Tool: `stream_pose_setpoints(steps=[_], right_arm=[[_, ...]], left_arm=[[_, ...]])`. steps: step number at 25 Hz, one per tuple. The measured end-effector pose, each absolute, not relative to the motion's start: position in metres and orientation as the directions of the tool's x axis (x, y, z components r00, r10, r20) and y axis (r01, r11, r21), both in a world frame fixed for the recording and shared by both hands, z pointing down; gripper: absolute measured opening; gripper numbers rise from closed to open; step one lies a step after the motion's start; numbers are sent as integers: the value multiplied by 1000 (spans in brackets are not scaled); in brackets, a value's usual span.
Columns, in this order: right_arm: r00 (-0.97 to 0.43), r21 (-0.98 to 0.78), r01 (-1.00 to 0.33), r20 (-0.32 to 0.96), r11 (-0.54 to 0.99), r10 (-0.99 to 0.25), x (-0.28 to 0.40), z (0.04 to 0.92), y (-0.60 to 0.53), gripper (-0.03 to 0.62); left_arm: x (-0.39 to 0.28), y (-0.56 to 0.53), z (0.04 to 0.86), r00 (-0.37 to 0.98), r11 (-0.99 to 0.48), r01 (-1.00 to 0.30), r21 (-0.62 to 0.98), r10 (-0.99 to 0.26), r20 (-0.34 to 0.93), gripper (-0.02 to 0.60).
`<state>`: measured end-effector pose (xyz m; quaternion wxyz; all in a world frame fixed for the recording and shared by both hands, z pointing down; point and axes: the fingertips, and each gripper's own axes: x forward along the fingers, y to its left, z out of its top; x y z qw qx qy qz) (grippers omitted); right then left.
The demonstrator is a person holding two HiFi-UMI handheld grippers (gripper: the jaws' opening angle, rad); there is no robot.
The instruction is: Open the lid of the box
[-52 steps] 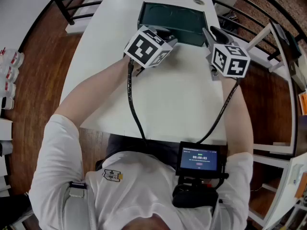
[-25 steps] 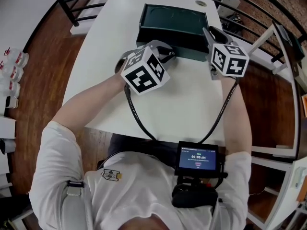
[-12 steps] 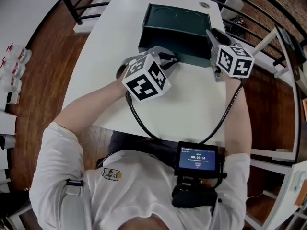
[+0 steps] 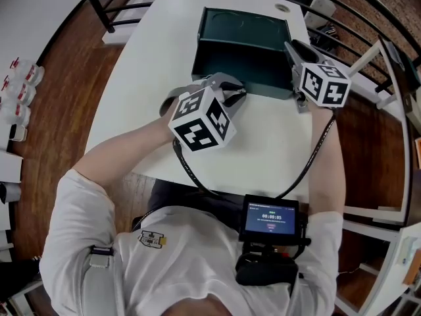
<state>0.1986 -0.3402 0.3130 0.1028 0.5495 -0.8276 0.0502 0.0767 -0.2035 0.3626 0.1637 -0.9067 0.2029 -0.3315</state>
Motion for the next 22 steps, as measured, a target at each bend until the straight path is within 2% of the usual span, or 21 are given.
stream_pose_setpoints(steps=[16,19,22], right_arm=[[-370,10,-924,219,381,-903,201,314,-341,98],[-370,23,-924,206,382,-906,198,306,-334,118],[-355,25,-931,185,365,-917,207,294,-313,124]], left_arm=[[75,-181,362,705,-858,-230,-460,-473,528,46],[69,-174,357,717,-857,-239,-456,-472,513,83],[51,-169,343,741,-850,-288,-441,-490,459,84]])
